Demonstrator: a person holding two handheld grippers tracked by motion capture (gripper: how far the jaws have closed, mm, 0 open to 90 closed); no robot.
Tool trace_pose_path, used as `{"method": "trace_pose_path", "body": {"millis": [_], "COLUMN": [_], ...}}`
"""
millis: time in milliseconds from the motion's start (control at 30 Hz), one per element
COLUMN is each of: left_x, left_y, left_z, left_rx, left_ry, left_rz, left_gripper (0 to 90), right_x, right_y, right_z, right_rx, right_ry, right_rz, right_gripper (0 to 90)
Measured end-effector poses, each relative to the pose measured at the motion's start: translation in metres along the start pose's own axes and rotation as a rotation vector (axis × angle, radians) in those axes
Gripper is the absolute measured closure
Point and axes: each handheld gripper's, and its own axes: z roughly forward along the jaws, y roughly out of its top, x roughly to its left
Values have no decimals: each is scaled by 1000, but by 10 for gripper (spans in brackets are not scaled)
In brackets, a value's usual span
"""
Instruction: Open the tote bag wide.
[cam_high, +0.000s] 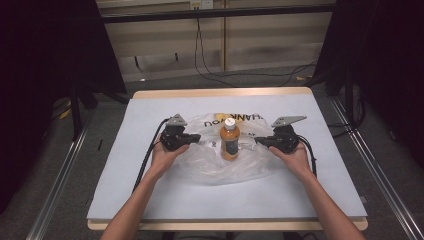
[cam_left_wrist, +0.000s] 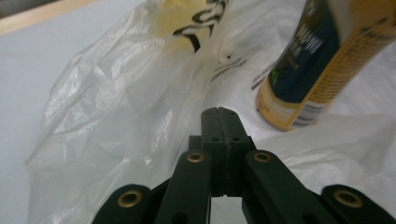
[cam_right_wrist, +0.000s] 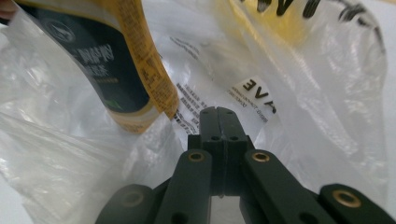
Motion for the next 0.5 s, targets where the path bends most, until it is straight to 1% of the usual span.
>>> {"method": "trace_pose_path", "body": {"millis": [67, 133, 167, 267, 300, 333, 367, 467, 500], "left_x": [-1, -3, -4, -5, -5, -6, -6, -8, -11], "left_y": [0, 0, 0, -2, -2, -2, -5, -7, -10], "left_z": [-6, -11, -14, -20, -20, -22, -24, -27, -31], "left_rx": [-26, -38, -49, -55, -55, -57, -65, -58, -73], "left_ry": [-16, -5, -11, -3, -3, -5, -8, -8, -3], "left_rz": [-3, 6, 3, -2, -2, -7, -22, -20, -17], "left_gripper": [900, 900, 900, 900, 900, 900, 898, 874, 869], "right_x": [0, 1, 2, 5, 6, 6, 7, 7, 6], "right_y": [0, 1, 1, 2, 3, 3, 3, 3, 1], "right_z": [-3, -7, -9, -15, -18, -18, -22, -25, -29], "right_rx": [-12, -25, -32, -59, -68, -68, -85, -96, -118], "right_ry": [2, 0, 7, 7, 2, 2, 4, 10, 14], "right_rz": [3, 3, 8, 8, 9, 9, 10, 18, 31], "right_gripper": [900, 900, 900, 900, 900, 900, 900, 900, 900]}}
